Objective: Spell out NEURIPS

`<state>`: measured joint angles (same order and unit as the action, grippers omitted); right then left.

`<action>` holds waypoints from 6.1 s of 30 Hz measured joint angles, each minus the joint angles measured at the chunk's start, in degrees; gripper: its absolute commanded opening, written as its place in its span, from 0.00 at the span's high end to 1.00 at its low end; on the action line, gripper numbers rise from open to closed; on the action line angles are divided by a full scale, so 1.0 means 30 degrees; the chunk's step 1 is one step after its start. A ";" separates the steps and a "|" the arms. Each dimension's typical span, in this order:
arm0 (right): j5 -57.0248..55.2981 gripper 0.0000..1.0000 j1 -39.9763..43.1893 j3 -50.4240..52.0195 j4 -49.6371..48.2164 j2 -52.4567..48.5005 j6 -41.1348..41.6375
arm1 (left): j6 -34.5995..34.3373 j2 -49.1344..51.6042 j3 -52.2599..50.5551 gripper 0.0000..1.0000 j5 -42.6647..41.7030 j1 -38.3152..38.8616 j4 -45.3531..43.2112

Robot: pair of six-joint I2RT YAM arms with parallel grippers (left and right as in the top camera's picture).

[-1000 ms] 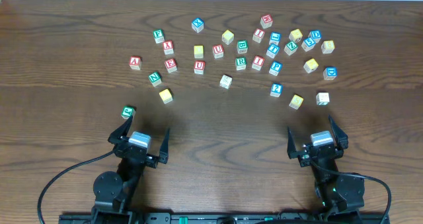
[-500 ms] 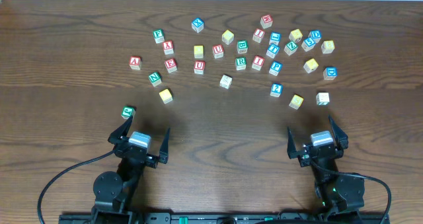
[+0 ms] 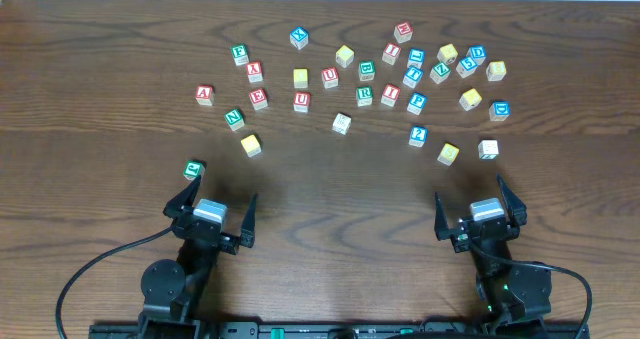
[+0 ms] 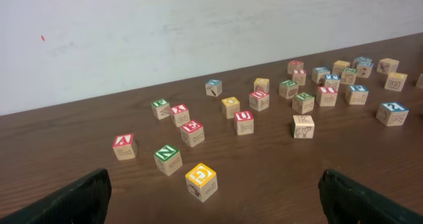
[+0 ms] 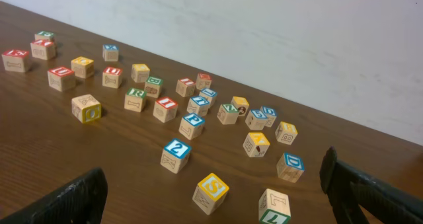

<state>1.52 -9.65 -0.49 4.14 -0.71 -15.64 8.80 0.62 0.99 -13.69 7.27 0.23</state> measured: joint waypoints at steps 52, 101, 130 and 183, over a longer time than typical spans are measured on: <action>-0.0007 0.01 0.0000 0.0015 -0.0022 0.0000 0.0000 | -0.6280 2.6629 2.4611 0.02 0.4036 0.0000 1.4797; -0.0015 0.01 0.0000 0.0015 -0.0022 0.0007 0.0007 | -1.4054 3.7230 2.8399 0.02 0.5129 -0.0423 1.4863; -0.0015 0.01 0.0000 0.0015 -0.0022 0.0007 0.0007 | -1.2845 3.9430 2.8450 0.07 0.5129 -0.0423 1.3843; -0.0015 0.01 0.0000 0.0015 -0.0022 0.0007 0.0007 | -1.4156 3.9510 2.8450 0.12 0.5129 -0.0138 1.3274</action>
<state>1.48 -9.65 -0.45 4.08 -0.69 -15.62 -33.67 119.15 86.35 1.69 6.85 40.05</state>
